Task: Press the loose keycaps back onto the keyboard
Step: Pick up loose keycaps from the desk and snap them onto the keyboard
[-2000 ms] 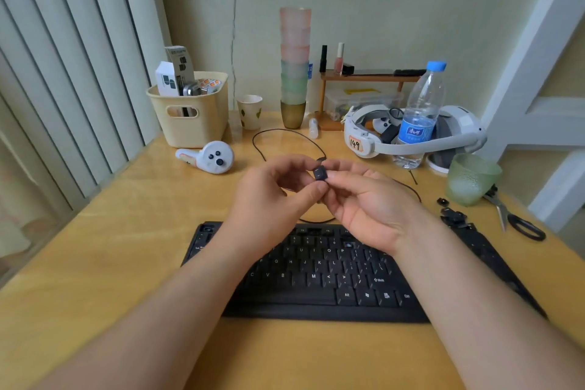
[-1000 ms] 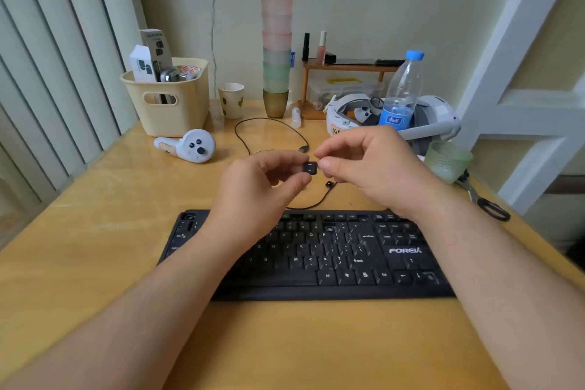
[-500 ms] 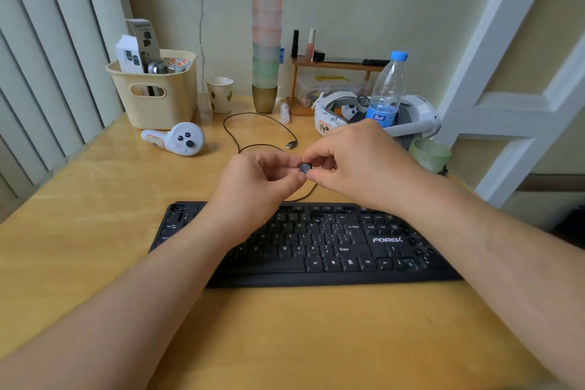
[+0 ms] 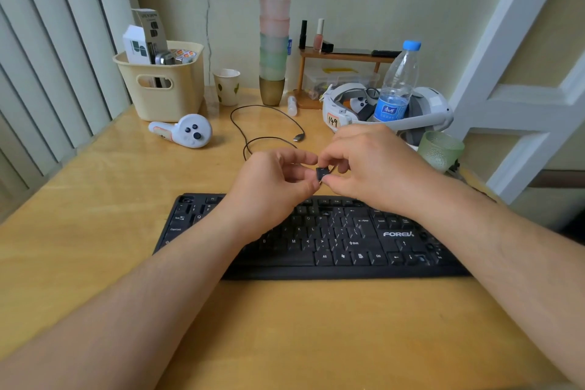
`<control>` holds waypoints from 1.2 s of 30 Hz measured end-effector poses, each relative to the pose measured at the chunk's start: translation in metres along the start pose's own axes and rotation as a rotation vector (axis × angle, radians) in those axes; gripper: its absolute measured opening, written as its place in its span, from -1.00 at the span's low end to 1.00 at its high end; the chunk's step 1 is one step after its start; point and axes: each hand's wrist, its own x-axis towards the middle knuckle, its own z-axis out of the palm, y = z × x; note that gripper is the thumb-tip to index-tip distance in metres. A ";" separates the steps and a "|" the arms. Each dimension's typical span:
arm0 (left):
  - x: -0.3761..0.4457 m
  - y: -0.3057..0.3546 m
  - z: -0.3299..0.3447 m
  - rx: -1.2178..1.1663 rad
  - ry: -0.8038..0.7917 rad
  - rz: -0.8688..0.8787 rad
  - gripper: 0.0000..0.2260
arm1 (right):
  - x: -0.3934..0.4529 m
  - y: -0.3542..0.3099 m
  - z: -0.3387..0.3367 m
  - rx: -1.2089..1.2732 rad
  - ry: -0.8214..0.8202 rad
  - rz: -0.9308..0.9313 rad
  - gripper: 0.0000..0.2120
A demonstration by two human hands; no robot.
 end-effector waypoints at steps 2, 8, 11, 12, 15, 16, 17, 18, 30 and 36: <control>0.000 0.000 0.000 0.001 -0.007 0.009 -0.75 | -0.001 0.001 0.000 0.003 0.007 -0.010 -0.90; 0.000 -0.002 0.000 0.077 -0.035 0.042 -0.73 | -0.003 0.003 0.001 -0.034 -0.043 -0.009 -0.89; 0.000 -0.003 -0.004 0.367 0.024 0.106 -0.73 | -0.002 0.011 -0.003 0.008 -0.105 0.104 -0.87; 0.000 -0.002 -0.006 0.436 0.036 0.114 -0.73 | -0.001 0.015 -0.004 0.049 -0.148 0.160 -0.87; 0.001 -0.003 -0.007 0.509 0.009 0.110 -0.76 | 0.003 0.024 0.000 0.135 -0.316 0.244 -0.87; 0.001 -0.003 -0.006 0.532 -0.005 0.112 -0.77 | 0.003 0.026 0.004 0.164 -0.364 0.254 -0.86; 0.002 -0.004 -0.006 0.552 -0.018 0.112 -0.77 | 0.004 0.026 0.008 0.196 -0.403 0.263 -0.86; 0.002 -0.005 -0.005 0.567 -0.027 0.113 -0.78 | 0.004 0.026 0.011 0.223 -0.430 0.269 -0.87; 0.001 -0.007 -0.005 0.598 -0.115 0.136 -0.75 | 0.010 0.017 0.015 0.165 -0.525 0.288 -0.91; 0.001 -0.009 -0.003 0.722 -0.210 0.208 -0.67 | 0.013 0.011 0.016 0.101 -0.519 0.309 -0.93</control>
